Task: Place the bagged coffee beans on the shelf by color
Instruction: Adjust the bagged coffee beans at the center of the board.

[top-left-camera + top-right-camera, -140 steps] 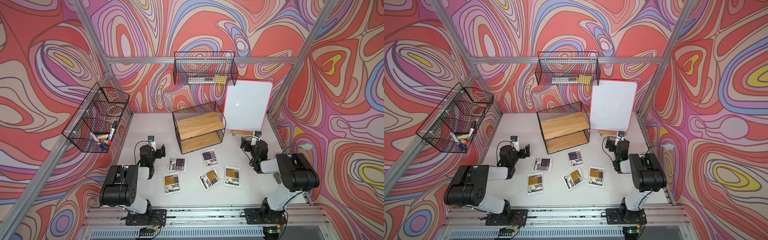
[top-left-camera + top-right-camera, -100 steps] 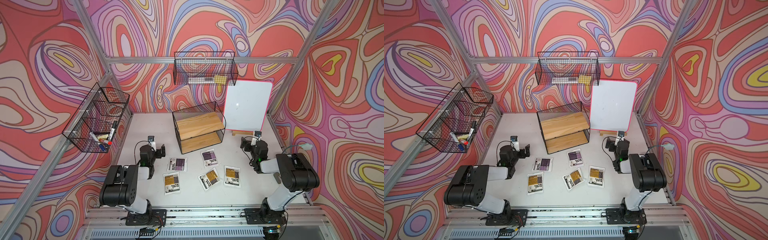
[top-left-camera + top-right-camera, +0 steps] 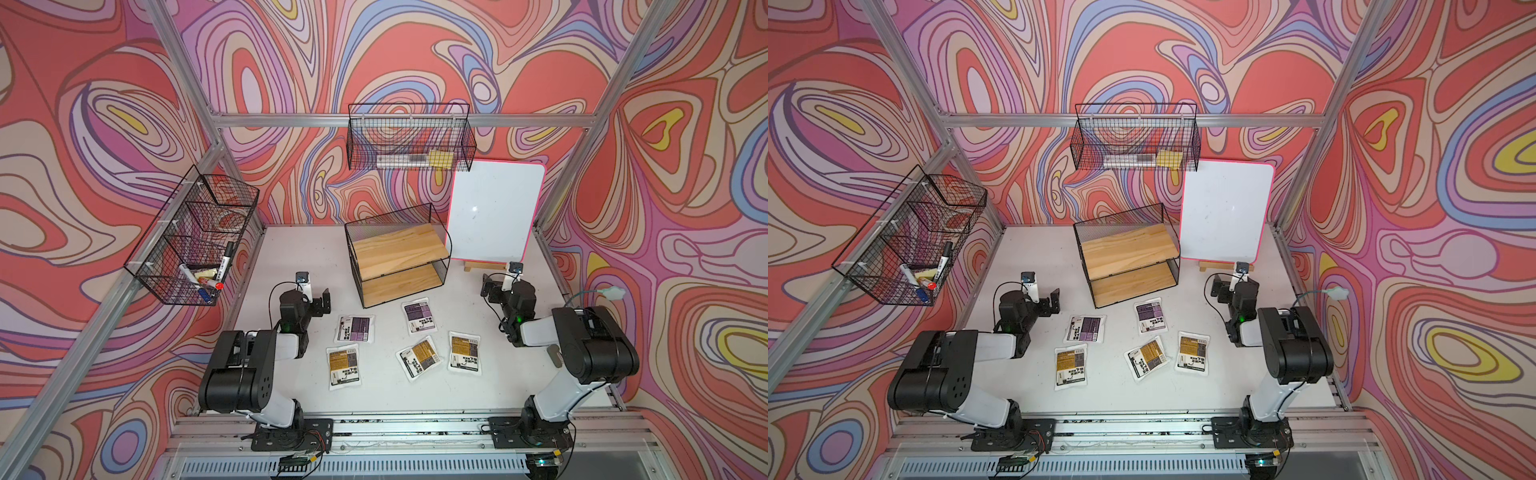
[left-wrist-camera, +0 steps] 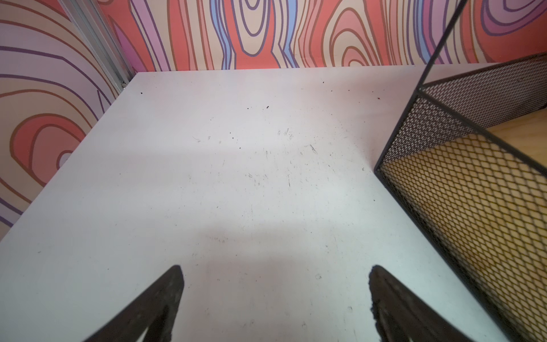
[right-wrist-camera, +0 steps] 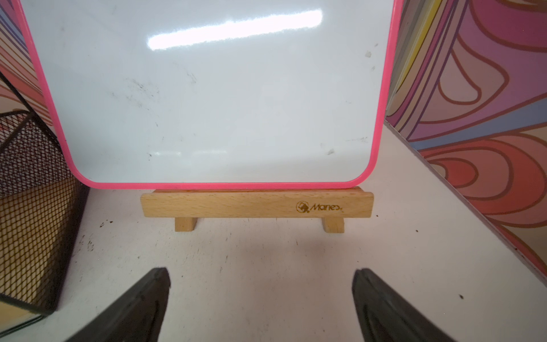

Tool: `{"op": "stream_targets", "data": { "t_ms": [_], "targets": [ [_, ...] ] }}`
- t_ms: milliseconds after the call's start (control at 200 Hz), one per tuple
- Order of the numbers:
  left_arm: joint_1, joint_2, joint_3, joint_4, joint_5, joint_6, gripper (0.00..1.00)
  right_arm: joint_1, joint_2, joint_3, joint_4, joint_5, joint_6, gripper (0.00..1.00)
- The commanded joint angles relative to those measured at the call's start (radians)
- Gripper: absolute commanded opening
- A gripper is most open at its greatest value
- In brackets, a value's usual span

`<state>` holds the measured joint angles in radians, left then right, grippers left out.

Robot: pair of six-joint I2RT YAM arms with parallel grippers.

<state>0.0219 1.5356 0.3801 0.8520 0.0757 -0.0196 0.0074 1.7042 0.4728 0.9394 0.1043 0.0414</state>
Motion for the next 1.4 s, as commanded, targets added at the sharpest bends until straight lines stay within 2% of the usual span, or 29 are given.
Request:
{"op": "stream_targets", "data": {
  "t_ms": [0, 115, 175, 240, 325, 406, 476, 496, 576, 656, 751, 911, 1061, 1217, 1397],
  "targets": [
    [0.006, -0.001, 0.008, -0.002, 0.001, -0.008, 0.99, -0.001, -0.025, -0.009, 0.012, 0.02, 0.003, 0.98],
    [0.006, -0.03, -0.013, 0.021, 0.091, 0.026, 0.99, -0.002, -0.14, -0.016, -0.068, 0.067, 0.01, 0.98],
    [0.006, -0.073, -0.014, -0.014, 0.051, 0.011, 0.99, -0.001, -0.215, -0.001, -0.161, 0.087, 0.028, 0.98],
    [0.005, -0.137, -0.001, -0.097, 0.003, -0.004, 0.99, -0.002, -0.296, 0.058, -0.356, 0.09, 0.079, 0.98],
    [-0.001, -0.229, 0.044, -0.249, -0.063, -0.025, 0.99, -0.001, -0.35, 0.184, -0.65, 0.051, 0.195, 0.98],
    [-0.006, -0.292, 0.089, -0.366, -0.089, -0.095, 0.99, -0.001, -0.357, 0.289, -0.891, 0.057, 0.415, 0.98],
    [-0.012, -0.337, 0.124, -0.491, -0.096, -0.186, 0.99, -0.001, -0.348, 0.347, -0.997, -0.063, 0.434, 0.98],
    [-0.015, -0.345, 0.172, -0.538, -0.102, -0.214, 0.99, -0.001, -0.35, 0.35, -1.009, -0.1, 0.447, 0.98],
    [-0.028, -0.368, 0.251, -0.732, -0.094, -0.33, 0.99, 0.001, -0.384, 0.314, -0.989, -0.228, 0.51, 0.98],
    [-0.068, -0.38, 0.302, -0.854, -0.077, -0.386, 0.99, 0.019, -0.431, 0.28, -0.99, -0.321, 0.57, 0.98],
    [-0.151, -0.4, 0.328, -0.946, -0.089, -0.418, 0.99, 0.11, -0.47, 0.286, -1.084, -0.336, 0.585, 0.98],
    [-0.313, -0.445, 0.313, -1.015, -0.116, -0.484, 0.99, 0.361, -0.497, 0.297, -1.256, -0.328, 0.616, 0.98],
    [-0.461, -0.487, 0.3, -1.073, -0.175, -0.49, 0.99, 0.557, -0.52, 0.262, -1.328, -0.34, 0.685, 0.98],
    [-0.538, -0.481, 0.287, -1.104, -0.182, -0.505, 0.99, 0.696, -0.572, 0.213, -1.384, -0.366, 0.755, 0.98],
    [-0.581, -0.424, 0.294, -1.067, -0.169, -0.508, 0.99, 0.811, -0.598, 0.155, -1.407, -0.375, 0.83, 0.98]
  ]
}}
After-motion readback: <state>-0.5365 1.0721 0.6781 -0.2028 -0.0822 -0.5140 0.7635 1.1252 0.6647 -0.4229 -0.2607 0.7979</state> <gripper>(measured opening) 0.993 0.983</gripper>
